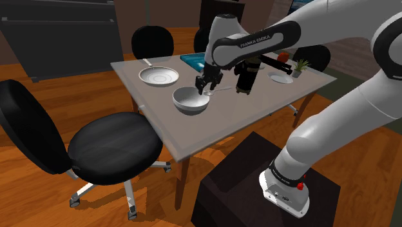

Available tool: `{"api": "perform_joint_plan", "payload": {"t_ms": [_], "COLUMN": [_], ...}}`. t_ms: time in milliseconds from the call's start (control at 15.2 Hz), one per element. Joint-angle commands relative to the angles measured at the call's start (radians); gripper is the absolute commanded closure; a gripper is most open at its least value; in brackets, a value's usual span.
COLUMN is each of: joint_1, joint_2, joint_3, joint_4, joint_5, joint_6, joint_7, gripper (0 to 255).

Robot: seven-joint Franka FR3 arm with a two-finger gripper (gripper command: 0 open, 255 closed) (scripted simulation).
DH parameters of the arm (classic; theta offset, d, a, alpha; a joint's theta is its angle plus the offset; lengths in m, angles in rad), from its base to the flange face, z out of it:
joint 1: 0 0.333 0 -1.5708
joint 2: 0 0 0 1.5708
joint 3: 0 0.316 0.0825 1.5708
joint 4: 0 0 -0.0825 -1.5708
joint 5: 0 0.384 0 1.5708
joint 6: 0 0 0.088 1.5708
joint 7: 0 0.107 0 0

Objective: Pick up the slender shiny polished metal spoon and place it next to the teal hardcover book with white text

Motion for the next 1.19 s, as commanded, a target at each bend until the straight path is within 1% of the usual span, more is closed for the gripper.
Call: {"api": "perform_joint_plan", "payload": {"t_ms": [0,264,594,1122], "joint_1": [-0.023,-0.063,-0.109,-0.183], "joint_2": [0.032,0.1,0.199,0.39], "joint_3": [-0.034,-0.093,-0.158,-0.237], "joint_4": [0.026,0.091,0.198,0.427], "joint_5": [-0.01,-0.019,-0.016,0.02], "joint_6": [0.008,0.015,0.012,-0.023], "joint_7": [-0.051,-0.142,-0.255,-0.428], "gripper": [255,255,255,255]}}
